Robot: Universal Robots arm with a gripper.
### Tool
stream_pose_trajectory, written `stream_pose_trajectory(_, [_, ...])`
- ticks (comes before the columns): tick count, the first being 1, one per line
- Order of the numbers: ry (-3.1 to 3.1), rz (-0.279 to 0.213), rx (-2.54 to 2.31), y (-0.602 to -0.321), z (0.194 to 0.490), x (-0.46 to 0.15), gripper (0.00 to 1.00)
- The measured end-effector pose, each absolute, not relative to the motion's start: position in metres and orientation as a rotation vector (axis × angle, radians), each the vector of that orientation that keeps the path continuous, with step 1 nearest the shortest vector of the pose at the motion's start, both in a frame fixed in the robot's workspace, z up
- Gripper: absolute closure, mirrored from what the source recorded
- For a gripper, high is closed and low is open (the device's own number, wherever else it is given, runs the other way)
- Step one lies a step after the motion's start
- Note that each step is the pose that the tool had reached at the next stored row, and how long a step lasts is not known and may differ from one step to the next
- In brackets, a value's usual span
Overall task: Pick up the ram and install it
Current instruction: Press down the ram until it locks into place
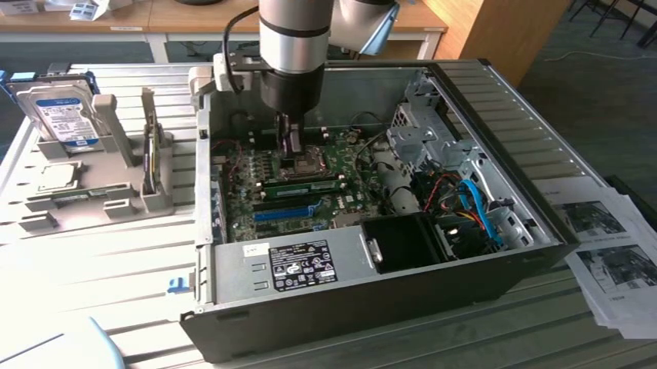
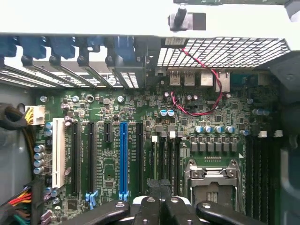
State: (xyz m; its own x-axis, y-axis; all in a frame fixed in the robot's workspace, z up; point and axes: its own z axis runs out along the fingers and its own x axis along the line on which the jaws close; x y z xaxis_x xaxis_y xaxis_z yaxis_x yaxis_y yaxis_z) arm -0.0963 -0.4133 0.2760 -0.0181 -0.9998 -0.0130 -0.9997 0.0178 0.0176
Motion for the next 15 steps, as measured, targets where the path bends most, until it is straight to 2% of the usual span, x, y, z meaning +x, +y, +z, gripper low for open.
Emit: stream_pose_trajectory(15, [-2.237, -0.03, 2.197, -0.413, 0.305, -0.096, 0.91])
